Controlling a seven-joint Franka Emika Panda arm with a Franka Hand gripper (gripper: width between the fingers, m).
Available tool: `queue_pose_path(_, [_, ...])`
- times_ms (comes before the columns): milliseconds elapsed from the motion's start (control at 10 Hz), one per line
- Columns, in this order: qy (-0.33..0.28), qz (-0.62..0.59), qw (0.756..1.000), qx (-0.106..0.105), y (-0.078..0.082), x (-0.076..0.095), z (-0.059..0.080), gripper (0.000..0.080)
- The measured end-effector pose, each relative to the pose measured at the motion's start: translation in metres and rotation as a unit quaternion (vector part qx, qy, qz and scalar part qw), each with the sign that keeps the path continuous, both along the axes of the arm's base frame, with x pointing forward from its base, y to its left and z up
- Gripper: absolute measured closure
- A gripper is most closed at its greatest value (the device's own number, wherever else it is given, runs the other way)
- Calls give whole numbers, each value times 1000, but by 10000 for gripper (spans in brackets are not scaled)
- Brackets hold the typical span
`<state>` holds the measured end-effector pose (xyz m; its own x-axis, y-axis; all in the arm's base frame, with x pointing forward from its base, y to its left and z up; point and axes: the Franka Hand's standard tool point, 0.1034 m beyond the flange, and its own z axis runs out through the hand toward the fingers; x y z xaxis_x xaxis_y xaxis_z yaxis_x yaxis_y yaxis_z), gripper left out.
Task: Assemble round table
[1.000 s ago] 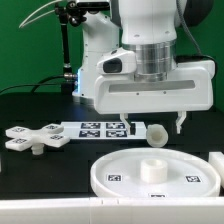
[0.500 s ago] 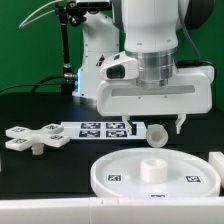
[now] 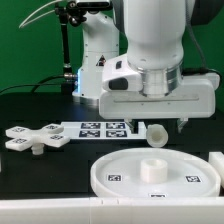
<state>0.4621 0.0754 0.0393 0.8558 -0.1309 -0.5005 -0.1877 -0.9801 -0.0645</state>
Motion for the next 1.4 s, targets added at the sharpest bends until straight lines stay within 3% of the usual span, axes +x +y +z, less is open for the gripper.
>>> queue_pose_path(400, [113, 13, 993, 18, 0, -5, -5, 151])
queue_pose_path(700, [217, 25, 975, 33, 3, -17, -12, 151])
queue_pose_path(900, [249, 30, 967, 38, 3, -20, -17, 151])
queue_pose_path(1400, [230, 49, 970, 56, 4, -17, -23, 151])
